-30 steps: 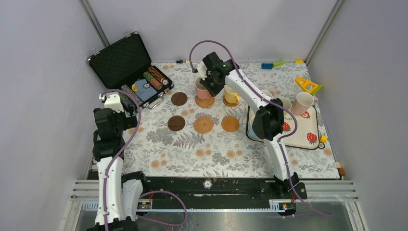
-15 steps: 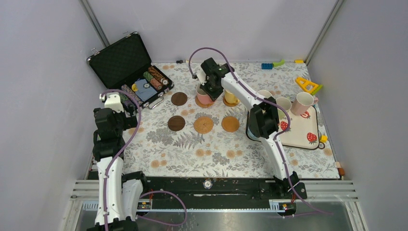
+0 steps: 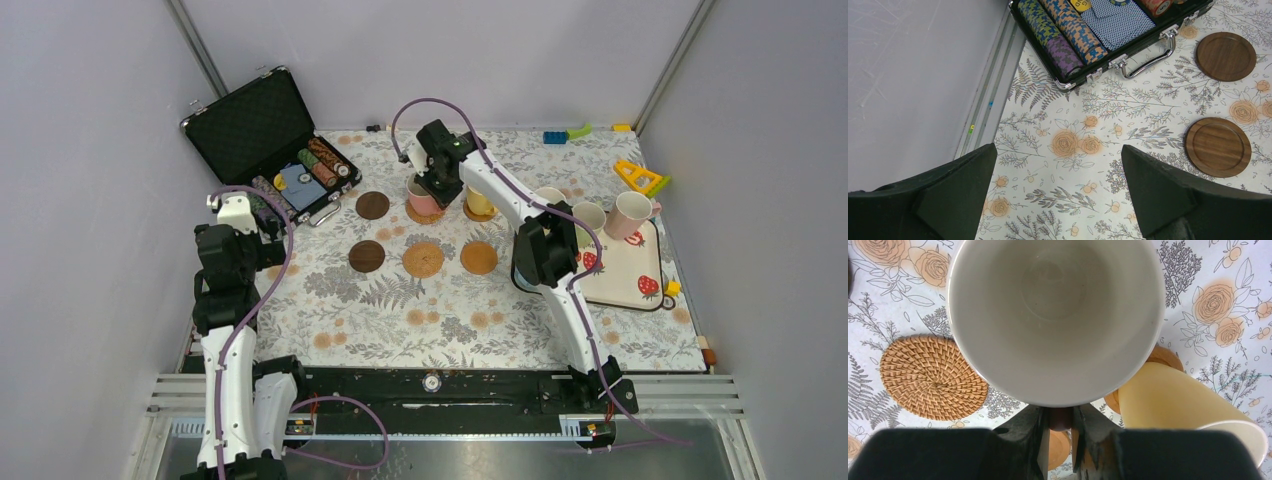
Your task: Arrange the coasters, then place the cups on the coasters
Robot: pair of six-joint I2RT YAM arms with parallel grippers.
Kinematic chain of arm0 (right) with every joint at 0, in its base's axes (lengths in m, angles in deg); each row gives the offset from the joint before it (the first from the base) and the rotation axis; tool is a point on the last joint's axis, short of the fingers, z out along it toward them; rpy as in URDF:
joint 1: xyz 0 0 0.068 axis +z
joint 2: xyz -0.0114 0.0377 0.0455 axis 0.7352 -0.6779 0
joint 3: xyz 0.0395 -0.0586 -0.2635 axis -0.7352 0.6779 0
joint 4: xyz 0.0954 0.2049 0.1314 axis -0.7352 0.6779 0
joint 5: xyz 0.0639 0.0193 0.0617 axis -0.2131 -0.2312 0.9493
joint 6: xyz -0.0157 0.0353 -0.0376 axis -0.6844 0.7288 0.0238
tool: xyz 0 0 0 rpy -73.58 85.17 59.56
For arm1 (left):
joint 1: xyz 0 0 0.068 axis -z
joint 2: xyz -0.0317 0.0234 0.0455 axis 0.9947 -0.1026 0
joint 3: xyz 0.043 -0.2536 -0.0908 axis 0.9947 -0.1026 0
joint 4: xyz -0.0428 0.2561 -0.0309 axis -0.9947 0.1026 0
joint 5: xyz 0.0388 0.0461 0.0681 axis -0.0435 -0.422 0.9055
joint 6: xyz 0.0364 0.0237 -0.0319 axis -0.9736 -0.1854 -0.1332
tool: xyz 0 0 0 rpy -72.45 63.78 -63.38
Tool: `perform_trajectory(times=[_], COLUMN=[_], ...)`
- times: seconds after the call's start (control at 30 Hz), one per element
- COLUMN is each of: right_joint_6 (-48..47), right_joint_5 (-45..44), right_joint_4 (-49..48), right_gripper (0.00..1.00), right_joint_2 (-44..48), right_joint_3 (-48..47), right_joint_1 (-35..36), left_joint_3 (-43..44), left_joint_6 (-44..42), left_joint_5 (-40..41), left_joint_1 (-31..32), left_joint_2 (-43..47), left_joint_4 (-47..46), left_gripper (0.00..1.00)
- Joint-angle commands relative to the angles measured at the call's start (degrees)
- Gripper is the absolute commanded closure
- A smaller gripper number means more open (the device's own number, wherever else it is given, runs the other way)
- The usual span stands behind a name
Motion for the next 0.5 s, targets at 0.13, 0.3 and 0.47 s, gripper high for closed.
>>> perform_trajectory(times=[0.13,0.3,0.47], right_joint_6=[0.3,0.5,0.2], right_joint_5=[-2.5,-2.0,-1.4], right_joint_4=[-3.3,-4.1,-4.0], right_gripper=[1.00,1.00,1.00], right_joint_2=[0.0,0.3,0.1], right_joint_3=[-4.6,-3.8,-3.3], right_joint_1=[0.2,0.3,0.3], left_joint_3=[0.0,-0.1,-0.2], left_joint_6=[-0.4,-0.4,-0.4], left_joint_5=[0.5,0.6,0.5], left_joint_1=[-0.3,-0.4,-0.4], left_joint_2=[0.4,0.4,0.4], left_joint_4=[-3.3,-3.3,-3.4], left_gripper=[0.01,0.01,0.01])
